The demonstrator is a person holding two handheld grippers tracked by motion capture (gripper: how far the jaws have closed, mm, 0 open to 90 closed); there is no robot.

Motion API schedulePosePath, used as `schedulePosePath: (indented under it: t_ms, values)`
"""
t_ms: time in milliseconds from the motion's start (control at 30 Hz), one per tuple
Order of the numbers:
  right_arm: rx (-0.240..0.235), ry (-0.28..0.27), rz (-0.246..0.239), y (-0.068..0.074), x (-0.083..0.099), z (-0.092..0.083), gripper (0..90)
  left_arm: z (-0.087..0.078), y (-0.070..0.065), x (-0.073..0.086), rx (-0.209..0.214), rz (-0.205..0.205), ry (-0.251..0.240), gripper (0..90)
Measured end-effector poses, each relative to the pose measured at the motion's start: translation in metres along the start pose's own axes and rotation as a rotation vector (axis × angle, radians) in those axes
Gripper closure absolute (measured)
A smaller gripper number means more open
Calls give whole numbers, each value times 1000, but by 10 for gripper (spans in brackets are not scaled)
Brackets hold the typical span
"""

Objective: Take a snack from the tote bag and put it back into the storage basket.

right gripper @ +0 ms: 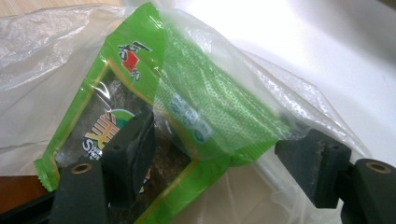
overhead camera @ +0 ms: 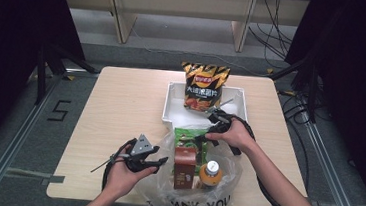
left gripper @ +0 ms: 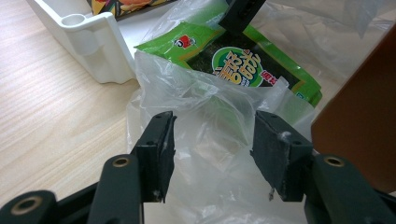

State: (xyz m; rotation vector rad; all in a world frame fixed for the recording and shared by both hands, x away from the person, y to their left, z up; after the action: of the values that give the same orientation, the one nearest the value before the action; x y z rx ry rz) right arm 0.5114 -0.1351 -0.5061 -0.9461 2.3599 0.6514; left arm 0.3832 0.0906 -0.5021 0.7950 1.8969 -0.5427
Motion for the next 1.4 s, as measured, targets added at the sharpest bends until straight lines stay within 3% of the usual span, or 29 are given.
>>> schedulePosePath:
  t_ms: [100, 167, 233, 267, 300, 400, 433, 500, 633, 733, 767, 800, 867, 933, 1000, 1033, 1067, 1133, 1267, 1367, 1400]
  values:
    - [2, -2, -13, -3, 1, 2, 303, 1, 0, 0, -1, 9, -2, 480]
    - [10, 8, 7, -2, 2, 3, 306, 1, 0, 1, 5, -2, 6, 480]
    - [0, 0, -25, -3, 2, 5, 325, 1, 0, 1, 9, 8, 8, 480]
    - [-3, 4, -8, -1, 2, 5, 347, 1, 0, 1, 9, 7, 7, 480]
    - [-5, 1, -25, -3, 2, 4, 372, 1, 0, 1, 6, 1, 7, 480]
    - [2, -21, -19, -2, 0, 0, 534, 1, 2, 1, -2, 10, 2, 480]
    - [4, -25, -33, -3, 0, -2, 572, 2, 1, 2, -5, -17, 0, 480]
    - [-5, -41, -4, 0, -1, -4, 627, 2, 2, 2, -8, -15, -2, 480]
    - [-20, -68, 10, 2, -2, -7, 694, 3, 2, 2, -7, -20, -12, 480]
    - [-18, -70, -9, 0, -2, -10, 736, 2, 2, 2, -10, -19, -13, 480]
    - [-36, -81, 2, 2, -2, -10, 745, 1, 4, 2, -4, 7, 1, 480]
    - [-54, -79, 6, 3, -2, -12, 754, 1, 4, 2, -5, 5, 1, 480]
    - [-38, -72, 24, 4, -2, -14, 783, 1, 3, 3, -8, -4, 2, 480]
    - [-58, -93, -15, 3, -3, -15, 813, 3, 2, 2, -9, -25, -11, 479]
    - [-56, -99, -23, 5, -4, -18, 849, 2, 2, 2, -9, -17, -12, 480]
    - [-80, -101, -34, 6, -5, -19, 860, 1, 4, 2, -7, 9, 2, 480]
    - [-63, -108, -42, 7, -6, -21, 868, 1, 3, 2, -13, -19, 0, 480]
    - [-77, -117, -48, 10, -7, -25, 879, 1, 5, 2, -11, 6, 0, 480]
    - [-93, -120, -64, 17, -9, -33, 885, 0, 5, 1, -6, 3, -7, 480]
    - [-110, -120, -80, 24, -9, -40, 887, 0, 4, -1, -21, -24, -24, 480]
    - [-112, -135, -88, 26, -9, -41, 888, -1, 5, -1, -14, -10, -10, 480]
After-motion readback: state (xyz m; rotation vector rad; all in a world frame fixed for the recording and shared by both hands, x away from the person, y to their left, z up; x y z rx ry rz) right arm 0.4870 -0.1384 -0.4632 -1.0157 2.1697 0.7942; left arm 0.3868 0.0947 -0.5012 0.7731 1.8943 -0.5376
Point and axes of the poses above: each handheld gripper's, and its own axes: z roughly forward along the jaws, x roughly out of its underside, y roughly to its left, the point moved 5 cm from there along z, roughly forward along the jaws, and after that the axes turned 9 degrees about -y, right-handed, at the moved point
